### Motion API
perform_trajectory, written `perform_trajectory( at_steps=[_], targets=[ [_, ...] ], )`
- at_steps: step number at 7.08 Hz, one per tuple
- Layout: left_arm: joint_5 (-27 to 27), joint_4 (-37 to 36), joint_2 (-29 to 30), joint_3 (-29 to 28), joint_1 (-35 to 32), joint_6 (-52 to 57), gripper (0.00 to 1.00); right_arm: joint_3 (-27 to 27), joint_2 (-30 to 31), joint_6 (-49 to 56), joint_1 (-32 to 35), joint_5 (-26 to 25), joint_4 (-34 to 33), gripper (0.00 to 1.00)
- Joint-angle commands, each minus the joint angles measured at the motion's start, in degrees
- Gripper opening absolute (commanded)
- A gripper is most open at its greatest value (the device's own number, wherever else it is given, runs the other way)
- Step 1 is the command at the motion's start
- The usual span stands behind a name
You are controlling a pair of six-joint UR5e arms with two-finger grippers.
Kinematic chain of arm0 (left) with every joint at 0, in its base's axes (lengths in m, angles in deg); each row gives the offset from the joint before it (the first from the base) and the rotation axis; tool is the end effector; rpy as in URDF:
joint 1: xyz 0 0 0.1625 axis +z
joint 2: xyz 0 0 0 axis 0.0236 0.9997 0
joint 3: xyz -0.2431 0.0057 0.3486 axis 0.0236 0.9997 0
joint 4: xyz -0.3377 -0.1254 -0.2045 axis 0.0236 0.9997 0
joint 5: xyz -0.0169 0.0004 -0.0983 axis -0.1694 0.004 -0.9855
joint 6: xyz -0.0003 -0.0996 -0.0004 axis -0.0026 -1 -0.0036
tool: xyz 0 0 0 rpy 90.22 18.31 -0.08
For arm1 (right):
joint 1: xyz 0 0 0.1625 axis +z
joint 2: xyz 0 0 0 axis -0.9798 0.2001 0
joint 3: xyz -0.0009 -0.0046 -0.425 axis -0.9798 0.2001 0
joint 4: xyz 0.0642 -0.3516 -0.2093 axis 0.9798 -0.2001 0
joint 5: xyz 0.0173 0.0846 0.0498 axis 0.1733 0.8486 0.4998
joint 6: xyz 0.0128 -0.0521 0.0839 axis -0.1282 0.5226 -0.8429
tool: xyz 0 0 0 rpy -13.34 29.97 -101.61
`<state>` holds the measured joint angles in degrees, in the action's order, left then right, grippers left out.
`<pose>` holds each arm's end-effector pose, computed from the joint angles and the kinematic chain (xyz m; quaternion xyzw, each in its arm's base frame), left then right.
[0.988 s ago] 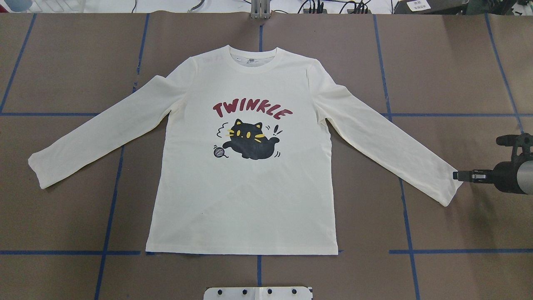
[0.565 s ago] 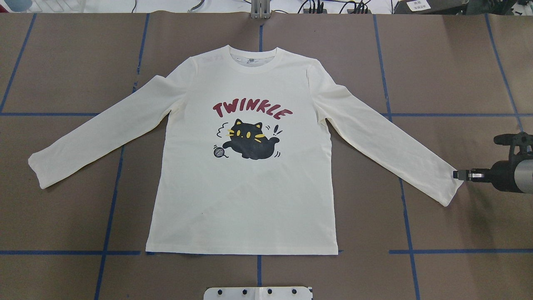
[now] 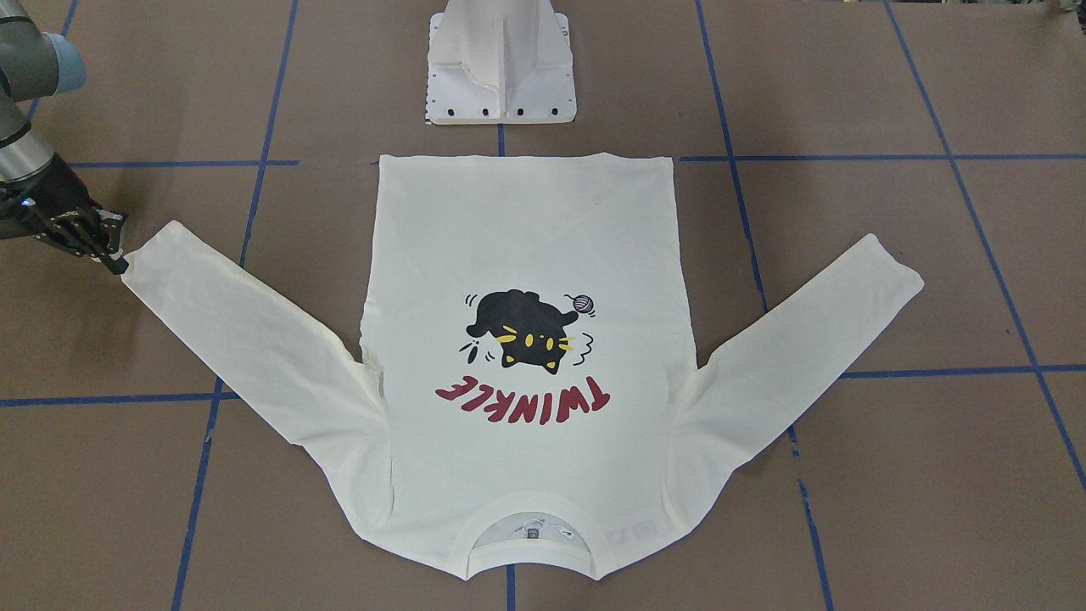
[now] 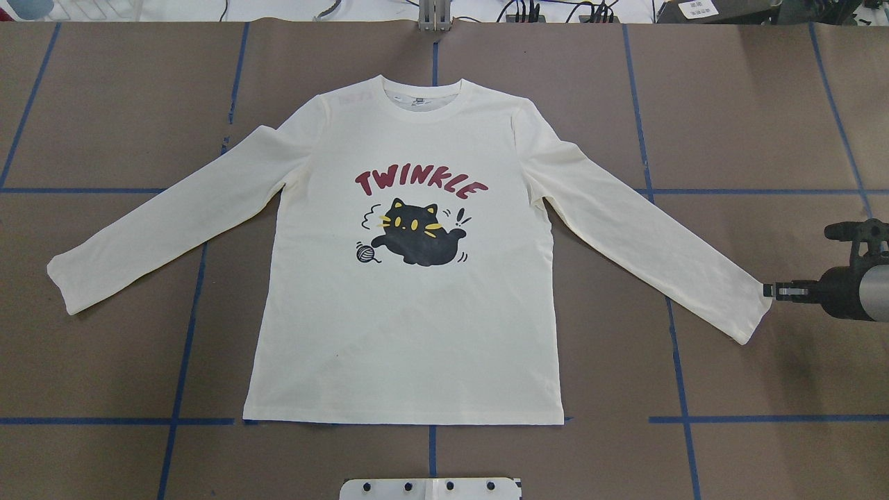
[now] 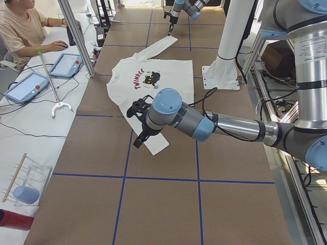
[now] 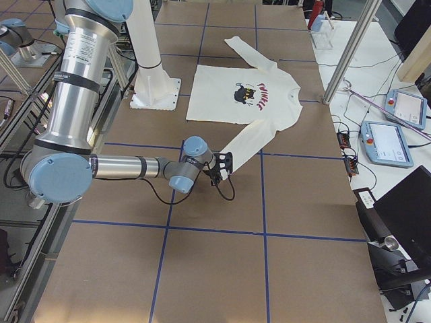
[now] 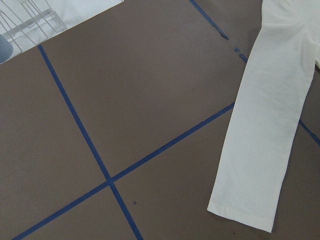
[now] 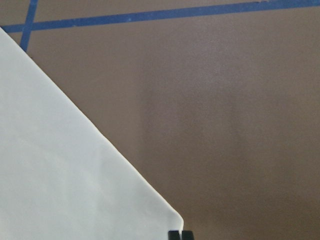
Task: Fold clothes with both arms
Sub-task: 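Lower the right gripper to the cuff of the sleeve nearest it and grasp, then carry the grasped sleeve across the shirt front toward the collar with the right gripper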
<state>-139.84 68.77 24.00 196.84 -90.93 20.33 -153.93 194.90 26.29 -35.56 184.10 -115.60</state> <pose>-0.0728 -0.4217 0.5214 0.2780 0.3858 0.1811 0.8609 -0.2296 -0.3546 0.6081 0.1412 -0.4424 0.0598 0.8836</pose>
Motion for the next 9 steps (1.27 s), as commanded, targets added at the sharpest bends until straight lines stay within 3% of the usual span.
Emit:
perform_trajectory(
  at_steps=[1,2,3,4,6,7,9],
  targets=[
    [0.0,0.0,0.0,0.0,0.0,0.0,1.0,-9.5,-0.5,0.1,0.5,0.6,-13.2,0.0],
    [0.0,0.0,0.1,0.0,0.0,0.0,1.0,-15.8,-1.6,0.1,0.8,0.6,-22.5,0.0],
    [0.0,0.0,0.0,0.0,0.0,0.0,1.0,-18.7,-6.8,0.0,1.6,0.5,-30.5,0.0],
    [0.0,-0.1,0.1,0.0,0.0,0.0,1.0,-19.4,-15.4,0.1,2.4,0.6,-39.5,0.0],
    [0.0,-0.1,0.0,0.0,0.0,-0.1,1.0,-19.1,-38.4,0.0,2.5,-0.3,-65.0,0.0],
    [0.0,-0.1,0.0,0.0,0.0,0.0,1.0,-17.2,-47.2,0.5,2.4,-1.8,-67.3,0.0],
    [0.0,-0.1,-0.1,-0.2,0.0,-0.2,1.0,-11.0,-57.9,-0.3,1.0,-2.1,-66.8,0.0]
  ],
)
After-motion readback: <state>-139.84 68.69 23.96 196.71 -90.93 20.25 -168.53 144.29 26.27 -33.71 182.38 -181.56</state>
